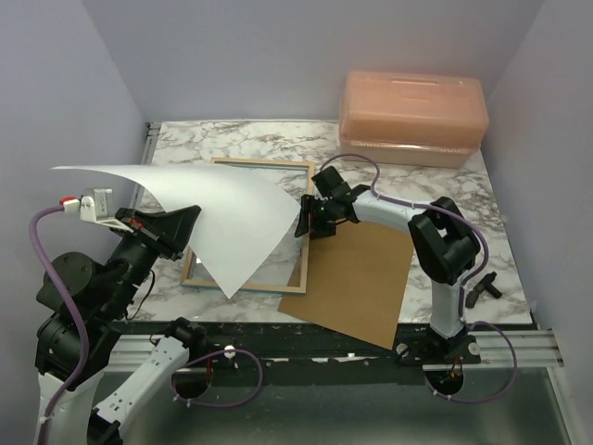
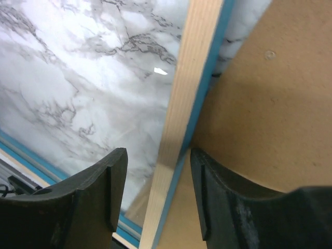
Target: Put the photo into the frame
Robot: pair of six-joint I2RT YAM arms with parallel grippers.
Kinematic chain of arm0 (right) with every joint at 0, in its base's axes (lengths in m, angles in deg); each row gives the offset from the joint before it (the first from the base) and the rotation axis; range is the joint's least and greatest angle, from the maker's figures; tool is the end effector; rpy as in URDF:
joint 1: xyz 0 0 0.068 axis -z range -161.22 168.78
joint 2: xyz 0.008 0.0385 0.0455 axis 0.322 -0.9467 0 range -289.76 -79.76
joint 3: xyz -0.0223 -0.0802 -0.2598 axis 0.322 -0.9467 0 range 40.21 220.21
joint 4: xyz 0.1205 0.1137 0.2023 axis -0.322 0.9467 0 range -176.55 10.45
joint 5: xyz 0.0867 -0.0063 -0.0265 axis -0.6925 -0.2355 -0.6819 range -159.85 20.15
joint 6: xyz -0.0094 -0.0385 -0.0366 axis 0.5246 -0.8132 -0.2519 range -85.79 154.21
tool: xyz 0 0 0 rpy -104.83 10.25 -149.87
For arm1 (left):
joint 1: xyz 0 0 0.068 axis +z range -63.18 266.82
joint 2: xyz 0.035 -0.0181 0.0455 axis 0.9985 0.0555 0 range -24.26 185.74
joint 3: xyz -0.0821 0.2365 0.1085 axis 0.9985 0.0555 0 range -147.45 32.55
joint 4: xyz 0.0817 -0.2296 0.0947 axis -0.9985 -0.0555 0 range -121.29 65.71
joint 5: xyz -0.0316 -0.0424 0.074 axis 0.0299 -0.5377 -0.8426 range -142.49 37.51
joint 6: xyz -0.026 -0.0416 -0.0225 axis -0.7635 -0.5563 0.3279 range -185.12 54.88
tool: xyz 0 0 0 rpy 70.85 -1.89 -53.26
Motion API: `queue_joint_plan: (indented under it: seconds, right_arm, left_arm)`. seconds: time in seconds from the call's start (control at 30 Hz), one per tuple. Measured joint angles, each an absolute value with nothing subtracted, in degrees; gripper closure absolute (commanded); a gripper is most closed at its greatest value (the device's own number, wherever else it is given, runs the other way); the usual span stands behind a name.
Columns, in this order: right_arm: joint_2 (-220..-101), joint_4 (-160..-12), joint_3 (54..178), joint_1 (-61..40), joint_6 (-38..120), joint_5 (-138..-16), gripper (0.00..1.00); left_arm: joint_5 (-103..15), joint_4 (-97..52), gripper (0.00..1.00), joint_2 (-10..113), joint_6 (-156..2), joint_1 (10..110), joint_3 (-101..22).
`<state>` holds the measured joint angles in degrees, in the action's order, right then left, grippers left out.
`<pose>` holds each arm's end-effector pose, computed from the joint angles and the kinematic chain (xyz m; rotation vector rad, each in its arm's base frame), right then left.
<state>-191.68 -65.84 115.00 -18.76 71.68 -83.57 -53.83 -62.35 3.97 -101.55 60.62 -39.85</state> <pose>0.3182 0.2553 0.1665 -0.0966 2.7435 0.7431 0.0276 -0.0127 0.4638 -0.1557 1.5170 -0.8667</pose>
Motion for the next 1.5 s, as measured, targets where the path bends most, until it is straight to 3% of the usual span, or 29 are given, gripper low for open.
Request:
queue_joint_plan:
  seconds: [0.17,0.37,0.8,1.5]
  right_arm:
    - [-194.08,-64.62,117.51,-20.42,72.16,-80.12,0.77]
    - [-194.65,-62.15,119.61,-21.47,73.19,-76.75,0.99]
    - [-188.6,-54.74,119.28,-21.77,72.73,-71.96,1.0]
    - [-163.99,-47.88,98.28,-17.31,69.12,-65.73,0.97]
  left_arm:
    - [-53.94,-63.49,1.0,3.97,-101.5,60.62,-38.54]
    - [-53.92,-63.53,1.0,3.97,-101.57,60.62,-38.1]
    - [-53.33,-64.67,1.0,5.52,-102.36,60.62,-37.71]
    - [-48.85,-66.92,1.0,10.76,-101.24,60.62,-36.55]
